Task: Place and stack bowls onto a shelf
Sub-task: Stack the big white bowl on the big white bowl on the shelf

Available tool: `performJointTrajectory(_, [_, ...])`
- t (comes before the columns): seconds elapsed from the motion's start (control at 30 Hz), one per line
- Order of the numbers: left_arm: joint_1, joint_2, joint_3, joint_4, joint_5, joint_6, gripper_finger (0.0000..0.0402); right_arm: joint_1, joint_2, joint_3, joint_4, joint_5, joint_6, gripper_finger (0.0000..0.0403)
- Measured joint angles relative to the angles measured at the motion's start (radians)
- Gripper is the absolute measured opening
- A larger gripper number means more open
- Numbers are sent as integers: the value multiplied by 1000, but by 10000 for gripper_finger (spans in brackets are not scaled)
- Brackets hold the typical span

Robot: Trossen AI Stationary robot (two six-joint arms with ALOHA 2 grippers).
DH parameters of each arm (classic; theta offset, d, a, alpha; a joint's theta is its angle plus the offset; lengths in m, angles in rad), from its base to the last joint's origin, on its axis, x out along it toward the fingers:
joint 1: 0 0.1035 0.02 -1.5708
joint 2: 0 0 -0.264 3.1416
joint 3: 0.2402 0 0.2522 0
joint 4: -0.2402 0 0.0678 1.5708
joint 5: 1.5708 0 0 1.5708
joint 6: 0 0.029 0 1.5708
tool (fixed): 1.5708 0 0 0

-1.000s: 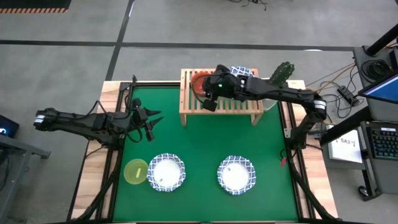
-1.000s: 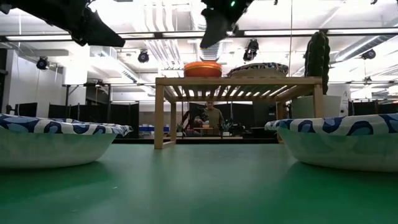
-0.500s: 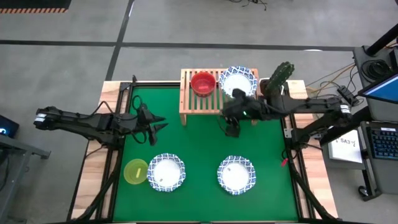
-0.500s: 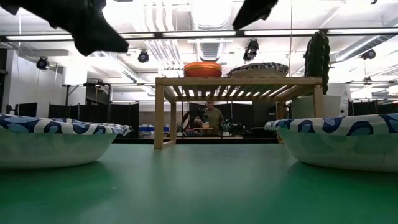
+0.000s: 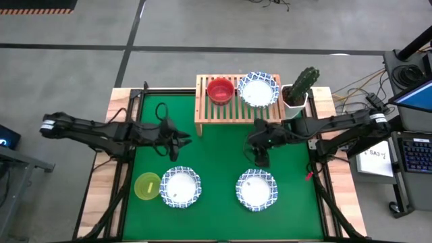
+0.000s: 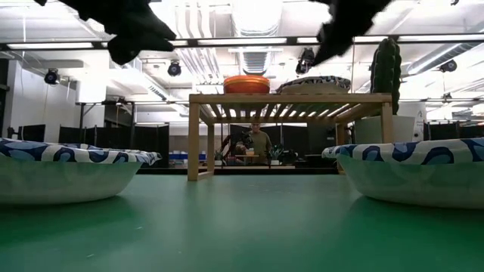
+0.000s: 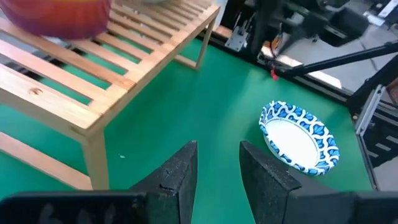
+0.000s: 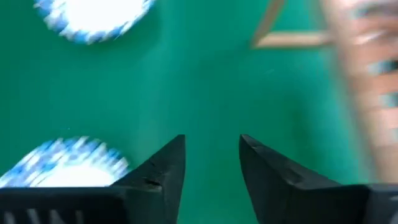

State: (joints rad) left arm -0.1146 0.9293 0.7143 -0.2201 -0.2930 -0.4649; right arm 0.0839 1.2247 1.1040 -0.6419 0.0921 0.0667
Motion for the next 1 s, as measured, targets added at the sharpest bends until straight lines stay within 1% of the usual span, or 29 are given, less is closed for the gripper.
performJointTrajectory(0.1, [-1,53,24,-2,0,-18,102,15,2,-60,-4,-102,26,166])
performJointTrajectory(0.2, [-2,100,55,-3,-1,-19,102,40,2,-129,-5,-150,53,182])
performJointTrajectory(0.4, [-3,166,114,-15,-3,19,102,90,2,-260,19,-144,184,189])
performJointTrajectory(0.53, [-3,193,145,-22,-3,78,102,106,3,-334,106,-141,237,184])
performJointTrajectory(0.87, [-3,210,158,-26,-16,185,102,113,9,-425,304,-144,337,174])
performJointTrajectory(1.0, [-3,210,157,-27,-72,249,102,124,39,-441,312,-144,362,173])
